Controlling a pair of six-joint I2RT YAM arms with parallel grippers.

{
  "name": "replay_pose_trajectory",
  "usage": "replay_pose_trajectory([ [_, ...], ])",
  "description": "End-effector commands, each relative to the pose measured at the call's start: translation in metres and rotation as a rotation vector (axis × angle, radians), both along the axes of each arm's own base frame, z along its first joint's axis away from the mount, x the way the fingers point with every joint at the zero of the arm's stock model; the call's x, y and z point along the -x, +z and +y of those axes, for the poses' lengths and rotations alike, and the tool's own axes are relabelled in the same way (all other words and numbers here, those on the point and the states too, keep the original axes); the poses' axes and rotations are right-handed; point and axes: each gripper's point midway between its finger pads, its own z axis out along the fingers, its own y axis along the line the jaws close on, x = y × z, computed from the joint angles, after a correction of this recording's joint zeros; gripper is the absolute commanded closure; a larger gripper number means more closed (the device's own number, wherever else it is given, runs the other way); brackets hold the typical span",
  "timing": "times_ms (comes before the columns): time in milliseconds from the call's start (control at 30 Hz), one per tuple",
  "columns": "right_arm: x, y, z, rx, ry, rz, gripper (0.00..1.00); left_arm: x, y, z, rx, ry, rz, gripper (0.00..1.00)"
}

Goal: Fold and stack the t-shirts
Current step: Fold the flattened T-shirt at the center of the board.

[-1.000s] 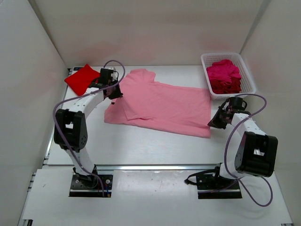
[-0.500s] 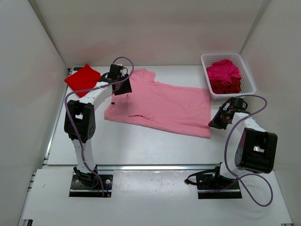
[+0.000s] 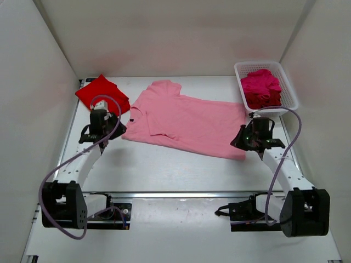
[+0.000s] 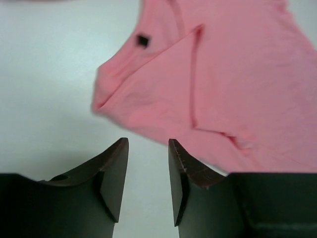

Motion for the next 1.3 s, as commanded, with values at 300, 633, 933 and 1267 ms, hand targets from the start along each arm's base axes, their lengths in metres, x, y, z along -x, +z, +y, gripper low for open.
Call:
replay_pose_trajectory([
  [300, 0.041, -0.005, 0.054, -0.056, 0.113, -0.075, 0.93, 0.021, -0.108, 0.002, 0.177, 0.086, 0.215, 0.42],
  [633, 0.031, -0.042, 0.024, -0.286, -0.211, -0.052, 0.63, 0.004, -0.128, 0.004, 0.300, 0.220, 0.205, 0.50],
  [933, 0.024, -0.055, -0.023, -0.294, -0.520, -0.090, 0.60, -0.004, -0.138, 0.004, 0.279, 0.237, 0.220, 0.73],
  [1267, 0.038, -0.088, -0.018, -0.318, -0.529, 0.038, 1.00, 0.018, -0.137, 0.023, 0.246, 0.242, 0.241, 0.99],
])
